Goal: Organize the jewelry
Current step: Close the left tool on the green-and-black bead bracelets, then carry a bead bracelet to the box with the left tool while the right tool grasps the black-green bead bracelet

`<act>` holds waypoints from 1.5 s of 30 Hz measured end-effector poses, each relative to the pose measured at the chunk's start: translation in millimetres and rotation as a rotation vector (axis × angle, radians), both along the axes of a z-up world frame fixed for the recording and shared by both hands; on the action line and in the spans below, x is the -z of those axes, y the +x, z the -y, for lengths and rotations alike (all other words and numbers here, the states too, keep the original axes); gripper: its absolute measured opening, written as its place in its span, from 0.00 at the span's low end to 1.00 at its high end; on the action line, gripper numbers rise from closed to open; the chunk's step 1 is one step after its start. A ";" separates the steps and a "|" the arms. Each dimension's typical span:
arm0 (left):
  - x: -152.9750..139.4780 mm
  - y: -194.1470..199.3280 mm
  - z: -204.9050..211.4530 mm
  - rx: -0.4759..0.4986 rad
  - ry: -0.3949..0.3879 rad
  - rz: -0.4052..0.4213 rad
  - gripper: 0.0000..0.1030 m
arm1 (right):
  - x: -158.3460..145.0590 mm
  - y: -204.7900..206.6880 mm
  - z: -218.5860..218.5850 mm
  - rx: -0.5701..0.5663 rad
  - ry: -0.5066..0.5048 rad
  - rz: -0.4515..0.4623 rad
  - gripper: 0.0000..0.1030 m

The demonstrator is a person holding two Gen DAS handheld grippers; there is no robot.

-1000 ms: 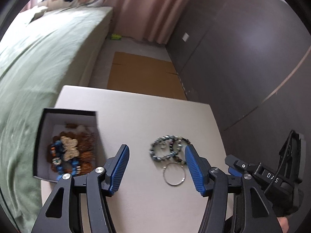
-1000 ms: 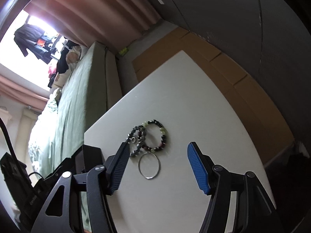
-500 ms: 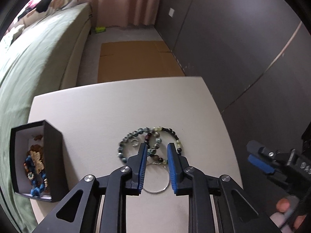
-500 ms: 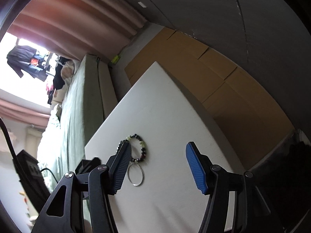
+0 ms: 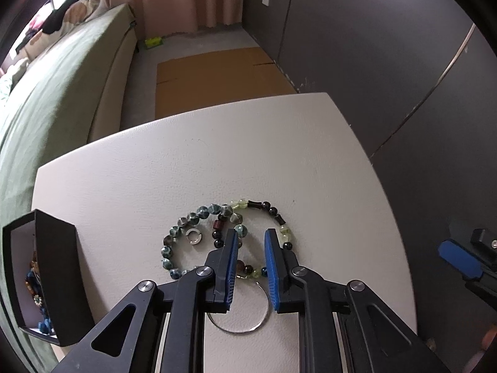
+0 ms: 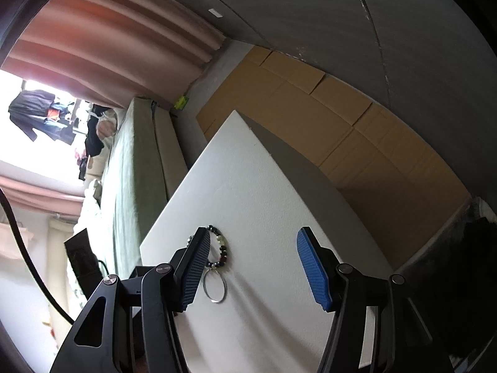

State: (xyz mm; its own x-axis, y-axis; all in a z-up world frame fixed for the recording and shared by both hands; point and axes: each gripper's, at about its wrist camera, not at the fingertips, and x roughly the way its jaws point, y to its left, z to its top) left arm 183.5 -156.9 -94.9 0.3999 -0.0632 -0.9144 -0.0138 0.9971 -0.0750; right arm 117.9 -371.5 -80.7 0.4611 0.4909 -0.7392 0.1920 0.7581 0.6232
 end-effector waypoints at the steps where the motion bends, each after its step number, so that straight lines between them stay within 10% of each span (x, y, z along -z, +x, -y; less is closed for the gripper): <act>1: 2.4 1.3 1.1 0.003 0.013 -0.005 0.18 | 0.8 0.1 0.4 0.002 -0.002 -0.003 0.58; 10: 16.7 3.3 -11.2 -0.024 -0.017 -0.036 0.10 | 3.8 5.3 -7.4 -0.027 -0.009 -0.019 0.58; 21: -44.6 -37.1 -59.8 -0.080 -0.134 0.118 0.10 | 5.2 13.3 -48.3 -0.128 -0.073 0.006 0.58; 33: -74.2 -90.9 -130.3 -0.189 -0.309 0.246 0.10 | 20.8 15.9 -97.2 -0.228 -0.213 0.028 0.28; 45: -94.7 -107.0 -196.9 -0.302 -0.362 0.323 0.10 | 34.8 32.3 -136.3 -0.274 -0.403 0.047 0.25</act>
